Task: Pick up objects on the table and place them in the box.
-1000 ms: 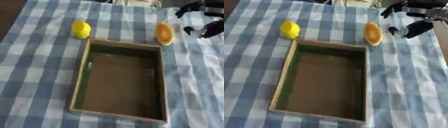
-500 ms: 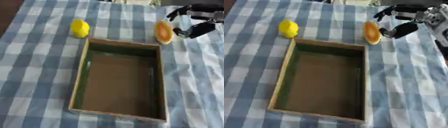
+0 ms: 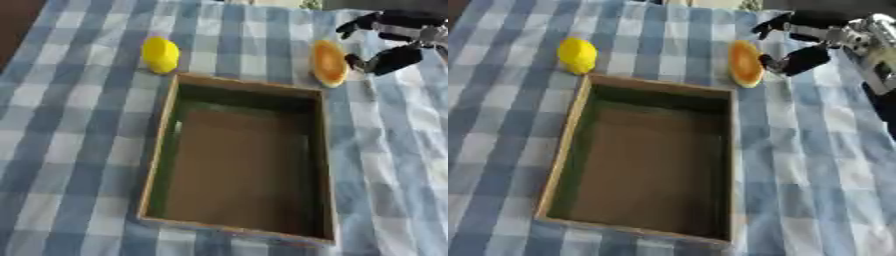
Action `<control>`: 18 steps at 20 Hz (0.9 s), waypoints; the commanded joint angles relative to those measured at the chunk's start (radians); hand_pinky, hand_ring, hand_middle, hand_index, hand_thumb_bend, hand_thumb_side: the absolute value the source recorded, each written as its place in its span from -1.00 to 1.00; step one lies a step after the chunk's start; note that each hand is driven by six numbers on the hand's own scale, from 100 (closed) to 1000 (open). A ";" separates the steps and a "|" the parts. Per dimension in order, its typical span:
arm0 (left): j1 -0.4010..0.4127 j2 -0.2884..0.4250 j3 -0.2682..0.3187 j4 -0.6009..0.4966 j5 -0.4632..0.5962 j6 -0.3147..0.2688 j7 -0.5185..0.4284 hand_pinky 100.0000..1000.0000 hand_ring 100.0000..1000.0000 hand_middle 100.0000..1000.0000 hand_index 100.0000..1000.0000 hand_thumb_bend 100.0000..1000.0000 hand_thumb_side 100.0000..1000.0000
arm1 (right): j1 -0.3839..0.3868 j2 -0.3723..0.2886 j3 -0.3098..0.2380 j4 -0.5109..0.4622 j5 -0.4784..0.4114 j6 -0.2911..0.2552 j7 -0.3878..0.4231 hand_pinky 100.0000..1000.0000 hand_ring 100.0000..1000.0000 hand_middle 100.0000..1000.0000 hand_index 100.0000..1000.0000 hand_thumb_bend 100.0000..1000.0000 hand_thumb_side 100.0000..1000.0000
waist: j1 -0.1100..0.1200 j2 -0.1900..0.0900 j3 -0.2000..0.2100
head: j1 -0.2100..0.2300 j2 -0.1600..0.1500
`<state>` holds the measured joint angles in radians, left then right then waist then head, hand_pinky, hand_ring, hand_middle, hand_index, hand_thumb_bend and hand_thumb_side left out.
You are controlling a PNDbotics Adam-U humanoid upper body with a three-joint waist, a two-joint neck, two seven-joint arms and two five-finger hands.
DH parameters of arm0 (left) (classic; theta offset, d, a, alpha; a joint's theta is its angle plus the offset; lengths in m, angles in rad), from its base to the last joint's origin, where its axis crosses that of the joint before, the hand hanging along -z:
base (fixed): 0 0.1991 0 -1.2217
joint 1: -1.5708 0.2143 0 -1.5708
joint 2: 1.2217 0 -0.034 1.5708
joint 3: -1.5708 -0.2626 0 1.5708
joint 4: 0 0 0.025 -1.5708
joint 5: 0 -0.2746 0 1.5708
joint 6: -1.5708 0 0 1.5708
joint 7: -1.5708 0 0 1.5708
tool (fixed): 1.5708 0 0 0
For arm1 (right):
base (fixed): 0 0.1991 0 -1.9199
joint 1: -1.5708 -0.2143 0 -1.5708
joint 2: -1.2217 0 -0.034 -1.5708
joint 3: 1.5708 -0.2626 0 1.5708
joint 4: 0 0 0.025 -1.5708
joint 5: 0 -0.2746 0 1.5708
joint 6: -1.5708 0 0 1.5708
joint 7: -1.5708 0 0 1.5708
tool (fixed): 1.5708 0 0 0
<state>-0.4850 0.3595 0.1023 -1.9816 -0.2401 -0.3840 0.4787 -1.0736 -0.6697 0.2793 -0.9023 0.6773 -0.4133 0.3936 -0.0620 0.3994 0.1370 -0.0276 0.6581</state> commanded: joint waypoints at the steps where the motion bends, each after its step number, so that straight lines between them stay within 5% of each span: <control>1: -0.013 0.012 0.000 -0.018 0.004 -0.001 -0.007 0.52 0.55 0.50 0.72 -0.91 -0.49 | -0.023 -0.017 -0.013 0.002 0.000 0.001 0.001 0.91 1.00 0.64 0.96 -1.00 0.20 | 0.003 -0.019 0.000 | -0.003 -0.007; 11: -0.019 0.009 -0.008 -0.018 0.011 0.000 -0.017 0.52 0.55 0.50 0.72 -0.94 -0.48 | -0.029 -0.011 -0.008 -0.013 -0.106 0.016 0.097 0.92 1.00 0.60 0.95 -1.00 0.44 | 0.000 -0.009 0.009 | -0.006 -0.010; 18: -0.030 0.008 -0.013 -0.018 0.018 -0.002 -0.023 0.52 0.55 0.50 0.72 -0.95 -0.48 | -0.031 -0.005 -0.012 -0.003 -0.078 0.030 0.098 0.91 1.00 0.60 0.94 -1.00 0.44 | -0.005 -0.002 0.020 | -0.009 -0.019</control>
<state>-0.5023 0.3589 0.0897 -1.9816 -0.2284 -0.3847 0.4606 -1.0821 -0.6568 0.2782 -0.8987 0.5894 -0.3866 0.4931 -0.0704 0.4191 0.1568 -0.0334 0.6516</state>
